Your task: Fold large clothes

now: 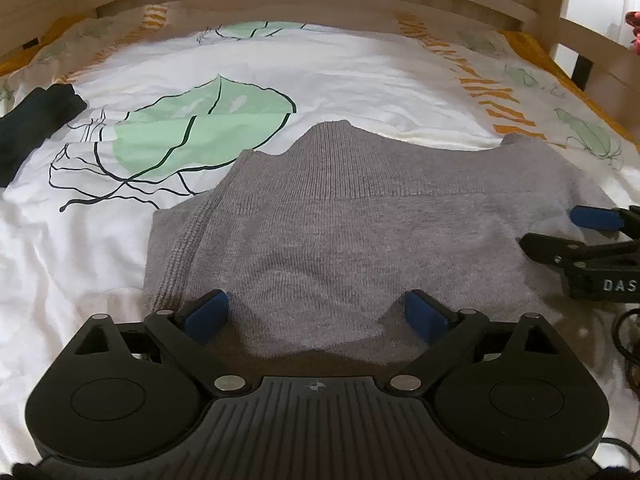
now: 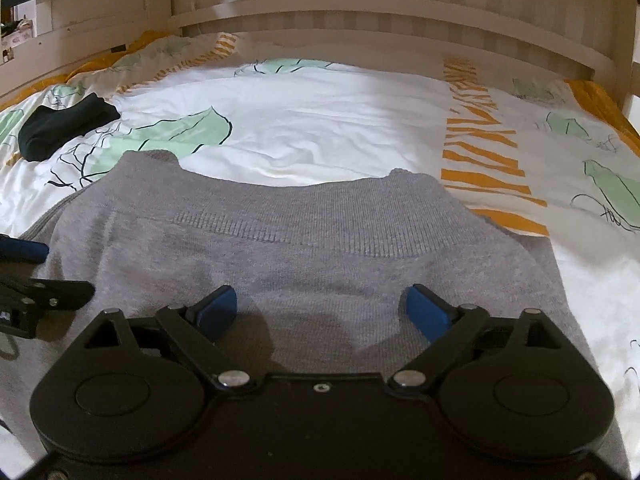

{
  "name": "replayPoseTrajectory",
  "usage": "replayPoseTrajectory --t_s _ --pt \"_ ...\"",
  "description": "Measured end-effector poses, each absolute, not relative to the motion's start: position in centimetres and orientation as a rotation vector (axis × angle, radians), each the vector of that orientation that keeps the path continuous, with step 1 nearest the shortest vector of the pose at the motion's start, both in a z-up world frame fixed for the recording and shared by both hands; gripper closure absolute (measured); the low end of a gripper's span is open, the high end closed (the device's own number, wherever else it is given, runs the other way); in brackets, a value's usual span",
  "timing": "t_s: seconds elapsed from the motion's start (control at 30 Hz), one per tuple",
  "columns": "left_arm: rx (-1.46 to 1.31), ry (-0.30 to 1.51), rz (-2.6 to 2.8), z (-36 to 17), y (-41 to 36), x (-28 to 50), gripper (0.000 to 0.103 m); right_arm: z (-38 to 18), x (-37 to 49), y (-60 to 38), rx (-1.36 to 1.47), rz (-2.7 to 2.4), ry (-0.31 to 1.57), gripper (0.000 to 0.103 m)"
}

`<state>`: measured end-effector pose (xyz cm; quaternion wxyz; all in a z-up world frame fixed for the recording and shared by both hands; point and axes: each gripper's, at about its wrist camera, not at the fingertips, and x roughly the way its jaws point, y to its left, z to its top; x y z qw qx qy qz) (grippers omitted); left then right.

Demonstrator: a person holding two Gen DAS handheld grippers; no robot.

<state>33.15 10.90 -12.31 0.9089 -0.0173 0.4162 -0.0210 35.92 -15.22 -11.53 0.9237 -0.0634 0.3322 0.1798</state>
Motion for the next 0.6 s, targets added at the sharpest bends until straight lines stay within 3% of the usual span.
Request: replayPoseTrajectory --t_s 0.3,0.5,0.6 --pt "0.046 0.855 -0.079 -11.5 11.4 26.5 0.007 -9.1 29.1 -16.7 -0.077 0.448 0.636 0.007" --pt "0.088 0.871 -0.07 -13.1 11.1 25.2 0.006 -12.2 25.9 -15.2 -0.272 0.434 0.728 0.003" --pt "0.056 0.88 -0.062 -13.3 11.4 25.7 0.0 -12.5 25.9 -15.5 -0.236 0.427 0.724 0.002"
